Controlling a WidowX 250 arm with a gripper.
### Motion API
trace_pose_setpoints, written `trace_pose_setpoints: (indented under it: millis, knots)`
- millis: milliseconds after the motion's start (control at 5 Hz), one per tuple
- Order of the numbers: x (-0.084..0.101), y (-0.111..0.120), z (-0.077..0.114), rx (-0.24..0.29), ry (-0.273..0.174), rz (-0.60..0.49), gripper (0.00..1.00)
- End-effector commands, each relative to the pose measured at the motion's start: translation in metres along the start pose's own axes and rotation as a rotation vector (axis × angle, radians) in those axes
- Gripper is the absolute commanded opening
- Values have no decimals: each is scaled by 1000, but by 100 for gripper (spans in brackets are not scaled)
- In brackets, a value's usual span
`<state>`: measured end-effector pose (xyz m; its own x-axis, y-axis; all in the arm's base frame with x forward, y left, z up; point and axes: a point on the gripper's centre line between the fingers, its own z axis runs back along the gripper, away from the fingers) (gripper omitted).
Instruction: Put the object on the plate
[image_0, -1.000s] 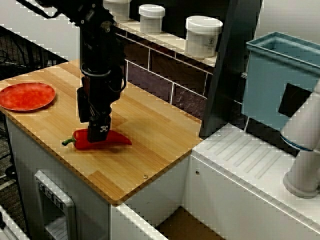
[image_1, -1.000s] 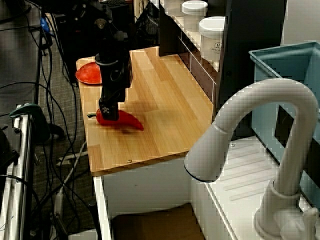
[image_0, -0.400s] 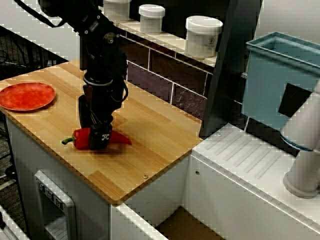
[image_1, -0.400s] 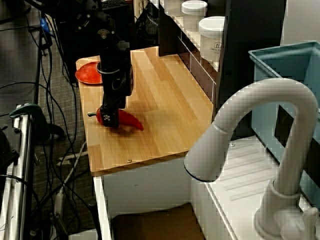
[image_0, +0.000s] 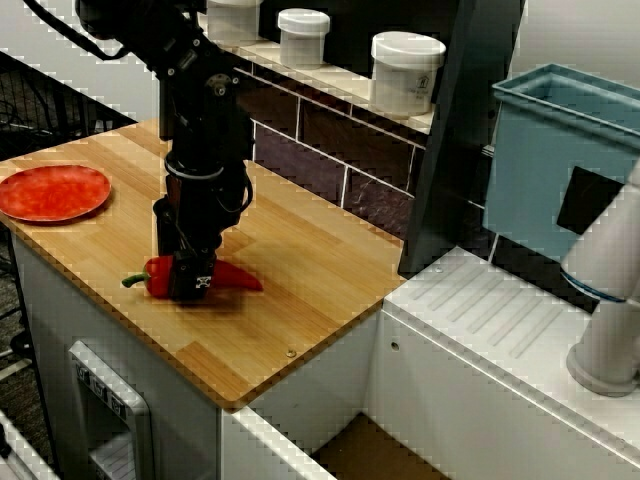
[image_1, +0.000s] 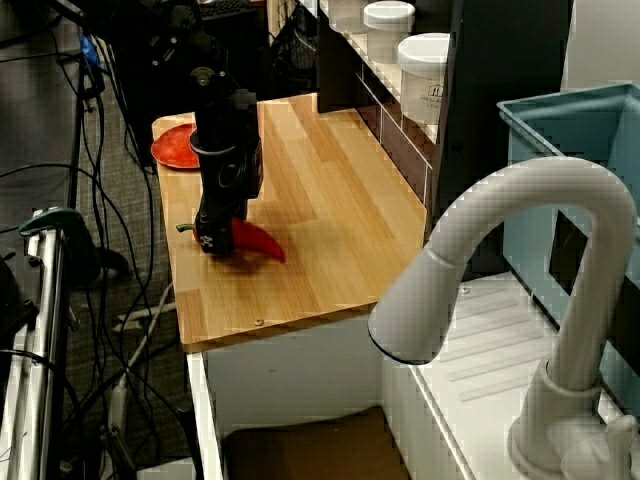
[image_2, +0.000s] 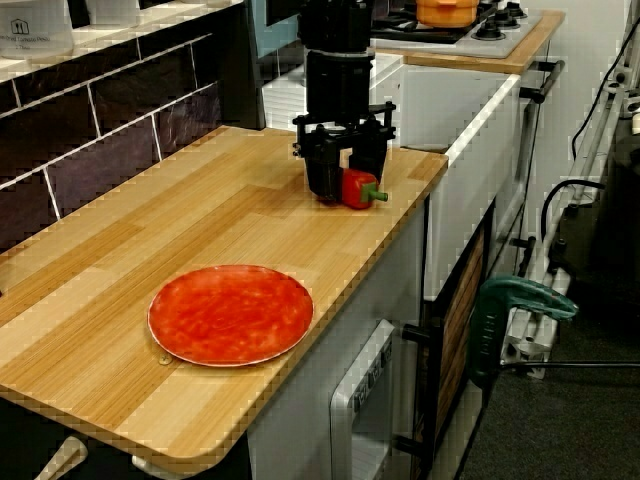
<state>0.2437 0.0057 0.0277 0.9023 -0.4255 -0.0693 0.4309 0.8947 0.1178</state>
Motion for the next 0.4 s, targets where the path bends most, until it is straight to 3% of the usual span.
trace_pose_setpoints:
  millis: [0,200]
  knots:
    - [-4,28,33,-37,-40,5,0]
    - [-11,56,59,-22,-72,42,0]
